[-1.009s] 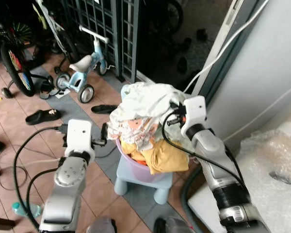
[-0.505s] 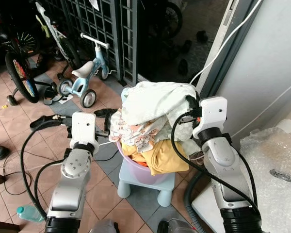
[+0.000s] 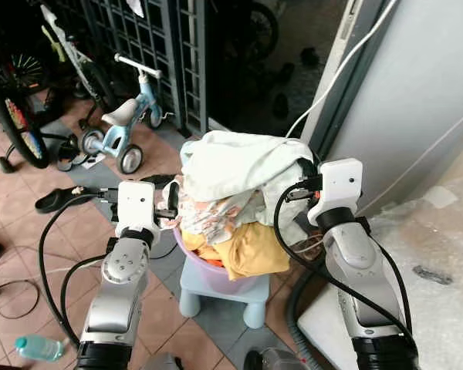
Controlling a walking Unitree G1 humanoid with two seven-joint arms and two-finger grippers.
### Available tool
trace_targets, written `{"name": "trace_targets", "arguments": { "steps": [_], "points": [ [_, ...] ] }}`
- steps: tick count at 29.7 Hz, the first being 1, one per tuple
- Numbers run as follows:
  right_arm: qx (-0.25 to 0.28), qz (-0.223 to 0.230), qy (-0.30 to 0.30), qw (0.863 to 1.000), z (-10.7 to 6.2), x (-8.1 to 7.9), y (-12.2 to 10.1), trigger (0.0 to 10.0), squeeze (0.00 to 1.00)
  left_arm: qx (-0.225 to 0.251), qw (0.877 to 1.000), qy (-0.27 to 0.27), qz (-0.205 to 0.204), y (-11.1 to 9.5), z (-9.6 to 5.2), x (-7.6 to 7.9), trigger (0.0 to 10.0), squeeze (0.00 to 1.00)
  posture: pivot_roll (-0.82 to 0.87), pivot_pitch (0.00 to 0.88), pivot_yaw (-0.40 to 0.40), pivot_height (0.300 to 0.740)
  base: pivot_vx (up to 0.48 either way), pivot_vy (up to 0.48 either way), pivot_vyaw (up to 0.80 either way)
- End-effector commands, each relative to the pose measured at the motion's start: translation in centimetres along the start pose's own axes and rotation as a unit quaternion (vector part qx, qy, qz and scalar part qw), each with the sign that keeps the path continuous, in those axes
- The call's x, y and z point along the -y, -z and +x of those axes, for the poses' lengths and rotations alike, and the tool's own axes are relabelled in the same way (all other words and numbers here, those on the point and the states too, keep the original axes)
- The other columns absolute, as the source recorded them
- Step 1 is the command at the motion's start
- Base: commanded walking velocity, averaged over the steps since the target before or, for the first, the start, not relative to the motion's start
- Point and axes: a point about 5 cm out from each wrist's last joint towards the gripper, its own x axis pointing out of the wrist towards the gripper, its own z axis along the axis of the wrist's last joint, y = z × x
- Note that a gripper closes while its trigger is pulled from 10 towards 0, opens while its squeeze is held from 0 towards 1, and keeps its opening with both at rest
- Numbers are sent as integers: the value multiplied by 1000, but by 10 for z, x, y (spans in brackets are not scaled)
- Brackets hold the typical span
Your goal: Clothes washing
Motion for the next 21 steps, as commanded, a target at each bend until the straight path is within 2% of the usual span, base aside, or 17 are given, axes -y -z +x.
{"name": "trace_targets", "arguments": {
  "steps": [1,6,21],
  "points": [
    [6,-12,18,1000,-1,8,-6,10000,0,-1,1000,-2,2,1,0,1,10000,0,-37,0,0,740,0,0,0],
    [-2,-15,35,999,0,12,-4,10000,0,-1,1000,1,0,2,0,4,10000,0,-36,0,1,740,0,0,-788],
    [-4,-18,31,999,0,7,-4,10000,0,3,1000,11,0,1,-1,5,10000,0,-34,0,3,740,0,0,-787]
  ]
}}
